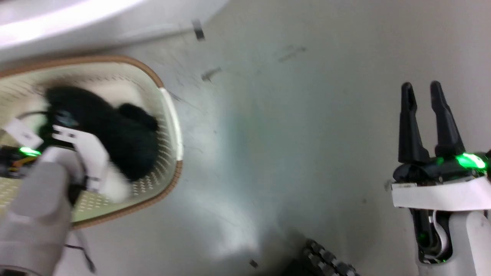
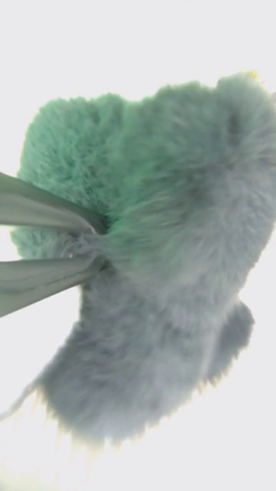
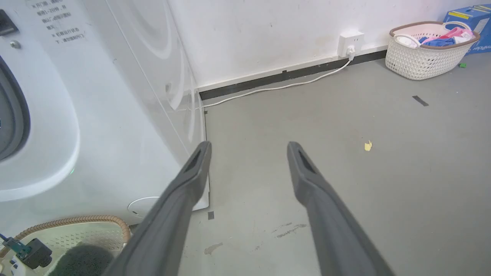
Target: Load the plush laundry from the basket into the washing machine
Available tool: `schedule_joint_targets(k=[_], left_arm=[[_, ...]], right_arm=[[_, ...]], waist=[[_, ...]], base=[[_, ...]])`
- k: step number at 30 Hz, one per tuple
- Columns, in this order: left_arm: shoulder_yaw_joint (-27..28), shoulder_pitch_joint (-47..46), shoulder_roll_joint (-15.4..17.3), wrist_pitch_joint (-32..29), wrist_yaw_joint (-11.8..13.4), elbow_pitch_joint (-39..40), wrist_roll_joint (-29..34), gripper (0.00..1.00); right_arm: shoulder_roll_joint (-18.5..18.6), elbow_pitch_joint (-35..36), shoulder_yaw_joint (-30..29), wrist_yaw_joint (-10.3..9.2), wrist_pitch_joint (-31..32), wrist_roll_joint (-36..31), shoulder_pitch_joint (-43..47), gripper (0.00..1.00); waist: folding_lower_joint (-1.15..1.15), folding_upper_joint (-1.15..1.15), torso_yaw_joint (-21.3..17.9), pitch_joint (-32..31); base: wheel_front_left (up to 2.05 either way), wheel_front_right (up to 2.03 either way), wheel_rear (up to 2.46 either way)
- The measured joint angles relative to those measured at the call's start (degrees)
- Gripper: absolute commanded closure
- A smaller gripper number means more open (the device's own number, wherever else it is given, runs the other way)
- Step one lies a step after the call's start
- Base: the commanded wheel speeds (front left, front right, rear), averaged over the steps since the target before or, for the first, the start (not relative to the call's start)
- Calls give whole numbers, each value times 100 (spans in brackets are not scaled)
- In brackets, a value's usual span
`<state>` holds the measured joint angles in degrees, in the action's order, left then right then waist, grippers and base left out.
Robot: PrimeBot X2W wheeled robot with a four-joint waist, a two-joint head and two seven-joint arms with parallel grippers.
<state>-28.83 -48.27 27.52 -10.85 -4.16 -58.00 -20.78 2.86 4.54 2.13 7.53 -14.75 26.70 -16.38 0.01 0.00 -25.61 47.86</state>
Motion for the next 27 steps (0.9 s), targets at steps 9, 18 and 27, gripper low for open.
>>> schedule_joint_targets(k=[9, 18, 27], left_arm=[[82, 519, -854, 1213, -141, -294, -417, 100], [338, 1148, -1301, 2428, -259, -214, -943, 100], [1027, 1931, -1246, 2529, -42, 1903, -683, 100]], right_arm=[[1, -25, -397, 0, 0, -686, 433, 0], [0, -51, -555, 0, 0, -1070, 894, 0], [-1, -91, -589, 0, 0, -1247, 1110, 0]], waist=[[0, 0, 515, -1224], [-2, 0, 1085, -2443], [-2, 0, 1637, -3097]], base=[[0, 0, 0], [0, 0, 0], [0, 0, 0]])
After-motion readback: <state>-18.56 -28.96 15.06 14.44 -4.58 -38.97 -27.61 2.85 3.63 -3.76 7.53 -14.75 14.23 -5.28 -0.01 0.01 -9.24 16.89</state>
